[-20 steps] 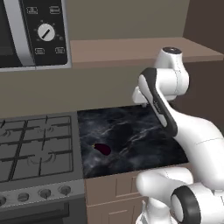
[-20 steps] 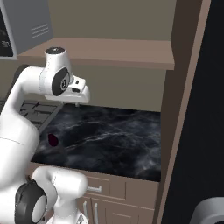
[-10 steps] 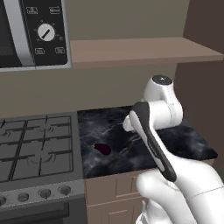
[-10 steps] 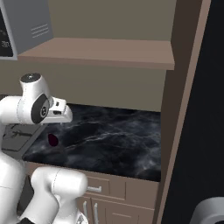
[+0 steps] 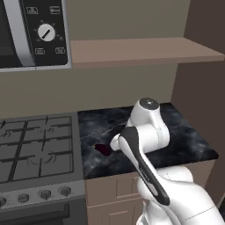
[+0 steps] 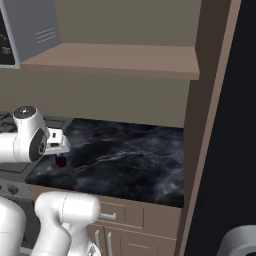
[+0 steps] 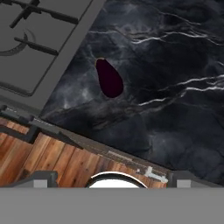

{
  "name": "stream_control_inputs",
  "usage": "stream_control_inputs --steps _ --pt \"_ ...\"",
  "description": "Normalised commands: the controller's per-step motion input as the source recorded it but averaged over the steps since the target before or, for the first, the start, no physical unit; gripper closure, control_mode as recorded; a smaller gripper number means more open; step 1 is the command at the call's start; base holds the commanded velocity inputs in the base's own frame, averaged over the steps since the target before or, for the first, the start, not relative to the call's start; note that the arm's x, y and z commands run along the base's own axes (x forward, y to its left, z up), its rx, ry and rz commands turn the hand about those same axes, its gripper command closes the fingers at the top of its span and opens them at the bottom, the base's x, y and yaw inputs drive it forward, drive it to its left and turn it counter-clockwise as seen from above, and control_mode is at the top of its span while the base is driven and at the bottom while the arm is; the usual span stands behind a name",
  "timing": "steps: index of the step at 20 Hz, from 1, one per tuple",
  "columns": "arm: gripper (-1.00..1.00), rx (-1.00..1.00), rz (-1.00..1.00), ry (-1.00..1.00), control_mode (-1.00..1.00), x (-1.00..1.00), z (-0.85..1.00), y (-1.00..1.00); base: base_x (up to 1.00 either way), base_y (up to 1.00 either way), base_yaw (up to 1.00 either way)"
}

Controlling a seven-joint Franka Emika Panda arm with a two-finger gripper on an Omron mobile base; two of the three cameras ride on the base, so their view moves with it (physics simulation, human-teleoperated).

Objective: Place the eggplant in the correct fridge rack based on whether it is a fruit or vegetable. Finally, close the fridge door.

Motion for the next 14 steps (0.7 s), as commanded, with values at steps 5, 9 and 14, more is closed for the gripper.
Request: stream_control_inputs --steps 5,9,14 --pt "-1.00 0.00 0.10 0.04 -1.00 0.14 -0.30 0.48 0.00 0.00 0.00" --pt "-1.00 0.00 0.02 0.06 -1.00 0.42 -0.24 0.07 0.00 0.00 0.00" --pt "-1.00 0.00 0.00 0.02 -1.00 0.39 -0.08 -0.04 0.00 0.00 0.00"
